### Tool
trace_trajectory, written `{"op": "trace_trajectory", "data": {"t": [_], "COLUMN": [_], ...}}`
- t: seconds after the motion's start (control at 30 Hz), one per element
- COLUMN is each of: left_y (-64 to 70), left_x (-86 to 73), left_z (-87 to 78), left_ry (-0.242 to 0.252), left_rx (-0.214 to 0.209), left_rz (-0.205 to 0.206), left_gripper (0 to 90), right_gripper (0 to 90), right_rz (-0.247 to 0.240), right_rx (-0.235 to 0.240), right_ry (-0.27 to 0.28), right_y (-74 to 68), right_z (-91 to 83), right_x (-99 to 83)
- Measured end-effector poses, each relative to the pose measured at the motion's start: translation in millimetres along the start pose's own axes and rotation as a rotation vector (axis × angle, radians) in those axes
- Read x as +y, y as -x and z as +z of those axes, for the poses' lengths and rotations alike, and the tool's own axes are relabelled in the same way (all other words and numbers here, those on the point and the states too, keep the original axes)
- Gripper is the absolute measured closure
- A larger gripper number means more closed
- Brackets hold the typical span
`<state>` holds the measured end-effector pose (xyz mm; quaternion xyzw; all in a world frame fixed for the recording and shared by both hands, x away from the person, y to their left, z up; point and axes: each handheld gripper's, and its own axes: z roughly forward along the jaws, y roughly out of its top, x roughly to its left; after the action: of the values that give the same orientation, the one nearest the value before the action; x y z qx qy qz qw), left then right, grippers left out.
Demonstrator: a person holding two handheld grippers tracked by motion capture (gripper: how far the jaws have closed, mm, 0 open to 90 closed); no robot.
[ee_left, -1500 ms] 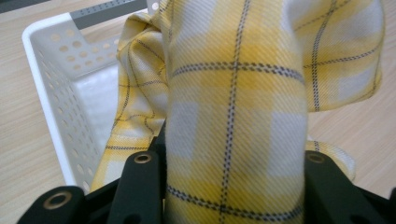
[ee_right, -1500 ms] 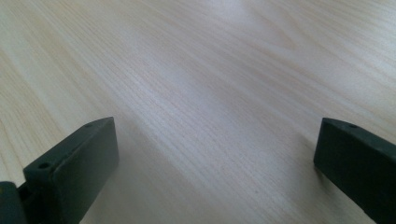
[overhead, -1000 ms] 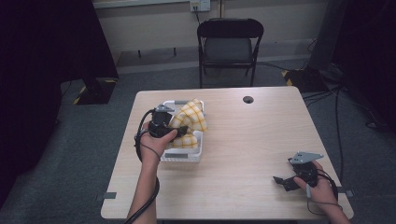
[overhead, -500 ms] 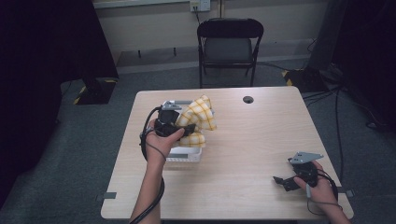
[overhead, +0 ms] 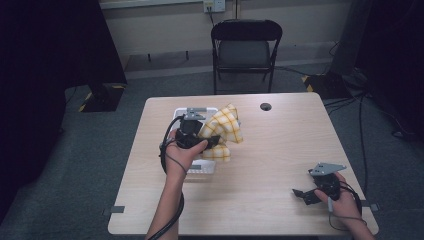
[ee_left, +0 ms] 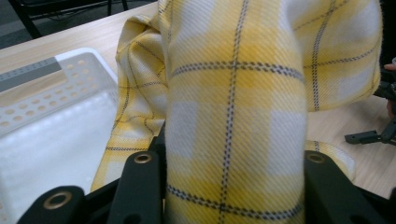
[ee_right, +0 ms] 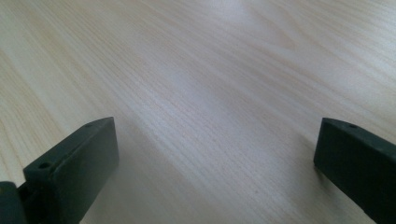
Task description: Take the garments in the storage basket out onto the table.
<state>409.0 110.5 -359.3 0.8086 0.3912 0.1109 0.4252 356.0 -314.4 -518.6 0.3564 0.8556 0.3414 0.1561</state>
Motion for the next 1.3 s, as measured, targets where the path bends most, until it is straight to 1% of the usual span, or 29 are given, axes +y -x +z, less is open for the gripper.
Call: {"op": "trace_trajectory", "data": {"t": [0.07,0.3,0.4,0.47,0.77,1.03,1.3], "left_y": [2.9,10.0,14.4,15.9,27.5,36.3,42.3], "left_x": [0.2,0.4,0.3,0.6,1.3,2.1,1.5], "left_z": [1.5,6.9,9.6,10.7,19.8,28.2,38.2], "left_ry": [0.001,0.010,0.017,0.017,0.010,0.007,-0.005], "left_rx": [-0.006,-0.037,-0.058,-0.073,-0.070,-0.093,-0.111], "left_rz": [0.007,0.009,0.004,0.010,0.033,0.050,0.052], "left_gripper": [59.5,59.5,59.4,59.4,59.4,59.4,59.4], "right_gripper": [0.0,0.0,0.0,0.0,0.0,0.0,0.0], "right_rz": [0.000,0.000,0.000,0.000,0.000,0.000,0.000], "right_rx": [0.000,0.000,0.000,0.000,0.000,0.000,0.000], "right_ry": [0.000,0.000,0.000,0.000,0.000,0.000,0.000], "right_y": [0.0,0.0,0.0,0.0,0.0,0.0,0.0], "right_z": [0.0,0.0,0.0,0.0,0.0,0.0,0.0], "right_x": [0.0,0.0,0.0,0.0,0.0,0.0,0.0]}}
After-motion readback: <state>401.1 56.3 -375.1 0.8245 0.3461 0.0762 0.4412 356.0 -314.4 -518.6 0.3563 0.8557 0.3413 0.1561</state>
